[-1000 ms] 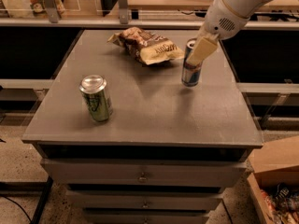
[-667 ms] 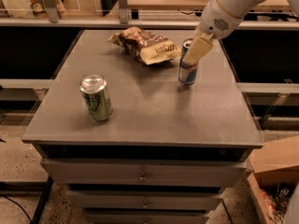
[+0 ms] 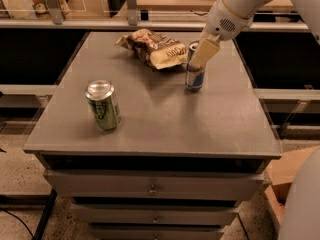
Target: Move redbull can near brown chip bag
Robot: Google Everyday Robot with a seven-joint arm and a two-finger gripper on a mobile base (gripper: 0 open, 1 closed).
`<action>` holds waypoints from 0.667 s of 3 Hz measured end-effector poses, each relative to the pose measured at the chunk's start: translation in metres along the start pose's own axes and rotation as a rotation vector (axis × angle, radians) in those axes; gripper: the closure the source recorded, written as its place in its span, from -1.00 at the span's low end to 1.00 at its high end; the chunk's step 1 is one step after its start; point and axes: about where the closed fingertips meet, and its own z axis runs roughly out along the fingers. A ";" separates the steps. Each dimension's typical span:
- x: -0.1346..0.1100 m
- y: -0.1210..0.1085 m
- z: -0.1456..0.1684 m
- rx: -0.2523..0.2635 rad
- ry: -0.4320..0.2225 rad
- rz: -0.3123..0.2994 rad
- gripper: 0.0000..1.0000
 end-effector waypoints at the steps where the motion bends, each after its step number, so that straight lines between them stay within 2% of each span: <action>1: -0.005 -0.003 0.007 -0.004 -0.009 -0.005 -0.27; 2: -0.008 -0.006 0.015 -0.009 -0.014 -0.008 -0.74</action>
Offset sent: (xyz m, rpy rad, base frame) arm 0.0153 0.0129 -0.0096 0.0172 0.0003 0.0149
